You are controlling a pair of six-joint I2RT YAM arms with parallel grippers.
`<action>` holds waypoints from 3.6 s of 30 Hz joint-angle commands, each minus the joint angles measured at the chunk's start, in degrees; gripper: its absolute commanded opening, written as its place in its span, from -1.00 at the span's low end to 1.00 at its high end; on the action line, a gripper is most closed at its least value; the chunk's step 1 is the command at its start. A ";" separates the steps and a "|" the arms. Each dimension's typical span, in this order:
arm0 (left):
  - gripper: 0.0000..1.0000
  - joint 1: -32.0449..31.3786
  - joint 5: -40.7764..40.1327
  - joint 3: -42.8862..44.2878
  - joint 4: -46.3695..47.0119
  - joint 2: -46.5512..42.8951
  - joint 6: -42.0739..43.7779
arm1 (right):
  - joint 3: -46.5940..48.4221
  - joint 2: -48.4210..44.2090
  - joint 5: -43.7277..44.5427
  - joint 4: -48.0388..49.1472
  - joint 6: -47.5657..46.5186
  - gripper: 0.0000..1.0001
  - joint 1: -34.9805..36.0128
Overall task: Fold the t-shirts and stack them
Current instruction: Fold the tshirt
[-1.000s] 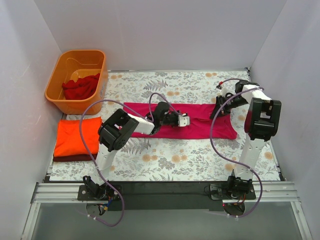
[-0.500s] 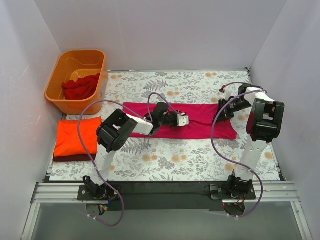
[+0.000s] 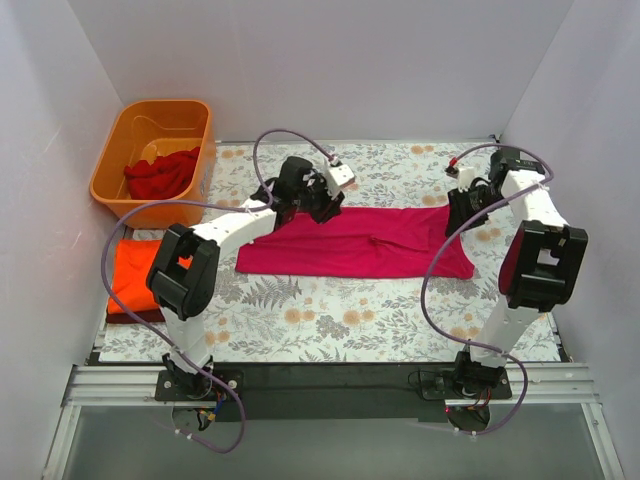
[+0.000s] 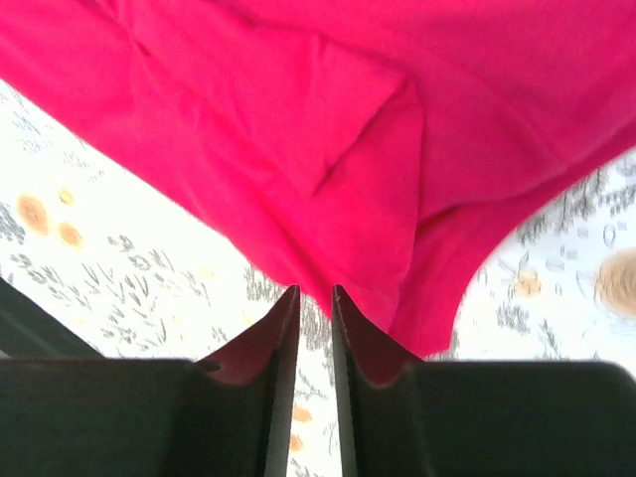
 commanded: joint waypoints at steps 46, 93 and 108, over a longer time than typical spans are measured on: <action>-0.44 7.15 -7.64 -0.87 -41.48 -8.43 -4.38 | 26.02 19.22 29.92 20.55 -5.26 -0.66 3.87; -0.23 0.37 -3.54 -3.41 -42.97 -16.60 -13.95 | 22.15 21.31 25.42 10.97 -0.25 -0.97 19.17; -0.29 2.40 -0.37 -17.90 -35.15 -26.27 -7.89 | 43.77 42.31 34.48 18.34 -7.45 -0.97 27.42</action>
